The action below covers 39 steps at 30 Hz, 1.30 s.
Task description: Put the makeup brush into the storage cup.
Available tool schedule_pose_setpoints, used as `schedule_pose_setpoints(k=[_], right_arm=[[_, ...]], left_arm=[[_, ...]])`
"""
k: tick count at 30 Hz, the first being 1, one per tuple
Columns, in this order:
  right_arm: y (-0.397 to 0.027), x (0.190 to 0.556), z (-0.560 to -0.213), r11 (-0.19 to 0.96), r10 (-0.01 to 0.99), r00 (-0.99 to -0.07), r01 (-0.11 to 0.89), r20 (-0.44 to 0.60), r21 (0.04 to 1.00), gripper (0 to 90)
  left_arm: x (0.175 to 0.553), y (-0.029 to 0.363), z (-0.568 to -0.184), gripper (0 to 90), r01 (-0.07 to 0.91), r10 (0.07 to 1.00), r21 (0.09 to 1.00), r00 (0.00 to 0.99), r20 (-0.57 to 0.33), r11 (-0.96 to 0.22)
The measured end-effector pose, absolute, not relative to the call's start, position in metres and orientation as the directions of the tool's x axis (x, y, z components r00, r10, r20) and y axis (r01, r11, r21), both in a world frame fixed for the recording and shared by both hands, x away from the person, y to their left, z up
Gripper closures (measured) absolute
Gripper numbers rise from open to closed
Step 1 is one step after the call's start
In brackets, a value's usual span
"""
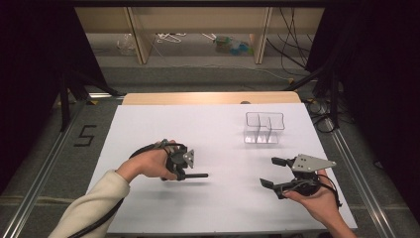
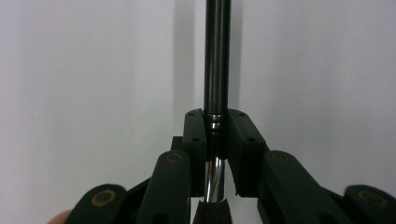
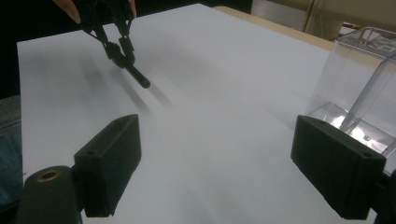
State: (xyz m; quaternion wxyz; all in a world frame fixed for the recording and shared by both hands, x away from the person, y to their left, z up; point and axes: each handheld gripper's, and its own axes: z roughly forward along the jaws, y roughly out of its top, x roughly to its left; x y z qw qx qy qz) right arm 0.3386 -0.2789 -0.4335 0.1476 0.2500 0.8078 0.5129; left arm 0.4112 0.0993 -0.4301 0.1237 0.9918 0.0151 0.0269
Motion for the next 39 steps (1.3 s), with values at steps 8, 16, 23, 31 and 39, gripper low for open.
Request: schedule_pose_setpoints(k=[8, 16, 23, 31, 39], right_arm=[[-0.272, 0.339, -0.435, 0.361, 0.524, -0.851, 0.243, 0.02, 0.9, 18.0], [-0.271, 0.339, -0.433, 0.352, 0.526, -0.85, 0.241, 0.021, 0.904, 19.3], [-0.264, 0.339, -0.433, 0.364, 0.515, -0.857, 0.242, 0.022, 0.899, 19.3], [-0.257, 0.341, -0.432, 0.338, 0.509, -0.861, 0.22, 0.019, 0.915, 19.3], [-0.246, 0.343, -0.432, 0.347, 0.478, -0.878, 0.221, 0.031, 0.911, 19.8]], left_arm=[[0.401, 0.091, -0.417, 77.9, -0.014, 0.002, 0.258, 0.998, 0.062, -0.966], [0.392, 0.084, -0.405, 77.9, -0.04, -0.022, 0.274, 0.998, 0.067, -0.961], [0.389, 0.08, -0.4, 77.9, -0.04, -0.023, 0.284, 0.998, 0.062, -0.958], [0.385, 0.075, -0.393, 77.9, -0.037, -0.019, 0.301, 0.998, 0.061, -0.953], [0.385, 0.063, -0.388, 77.9, -0.114, -0.098, 0.285, 0.993, 0.07, -0.952]])
